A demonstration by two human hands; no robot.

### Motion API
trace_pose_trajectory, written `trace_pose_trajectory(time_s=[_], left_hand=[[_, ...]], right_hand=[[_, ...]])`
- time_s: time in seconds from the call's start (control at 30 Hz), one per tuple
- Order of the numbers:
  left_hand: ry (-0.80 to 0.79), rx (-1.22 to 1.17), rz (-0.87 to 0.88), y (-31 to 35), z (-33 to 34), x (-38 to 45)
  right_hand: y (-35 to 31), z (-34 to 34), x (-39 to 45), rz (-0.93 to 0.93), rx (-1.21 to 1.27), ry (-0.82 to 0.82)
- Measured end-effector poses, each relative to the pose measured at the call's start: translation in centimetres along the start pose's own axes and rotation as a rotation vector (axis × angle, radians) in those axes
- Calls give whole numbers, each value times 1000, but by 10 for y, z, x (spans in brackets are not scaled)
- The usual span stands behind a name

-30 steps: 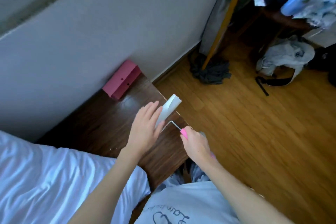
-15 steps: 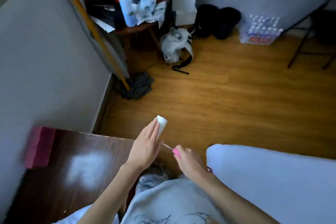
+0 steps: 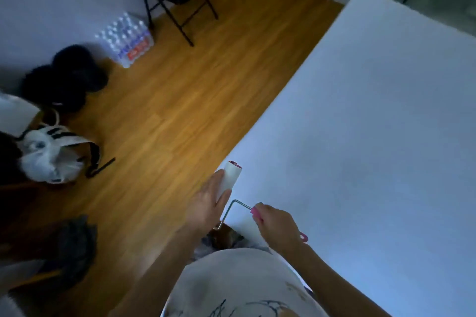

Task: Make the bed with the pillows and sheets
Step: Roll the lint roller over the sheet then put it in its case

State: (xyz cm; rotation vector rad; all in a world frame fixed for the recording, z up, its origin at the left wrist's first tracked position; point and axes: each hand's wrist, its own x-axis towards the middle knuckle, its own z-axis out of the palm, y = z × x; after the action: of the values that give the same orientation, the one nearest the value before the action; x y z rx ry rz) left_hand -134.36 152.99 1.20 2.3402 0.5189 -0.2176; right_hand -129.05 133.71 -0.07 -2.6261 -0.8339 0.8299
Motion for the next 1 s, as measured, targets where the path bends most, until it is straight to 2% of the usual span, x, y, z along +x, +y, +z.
trace_pose_trajectory(time_s=[0.3,0.47,0.6,0.77,1.0], left_hand=[[-336,141,278,73,61,77],[-484,70,296,80,67,104],[-515,30,317,60,51,138],[-598,144,407,13,30,192],[-603,267,382,-61,62,256]], right_hand=[[51,12,-44,433,291,211],[41,21,-28,585,368,258],[23,27,-1,733,438,288],[0,49,36,982,604,329],[18,89,92,1184,696,392]])
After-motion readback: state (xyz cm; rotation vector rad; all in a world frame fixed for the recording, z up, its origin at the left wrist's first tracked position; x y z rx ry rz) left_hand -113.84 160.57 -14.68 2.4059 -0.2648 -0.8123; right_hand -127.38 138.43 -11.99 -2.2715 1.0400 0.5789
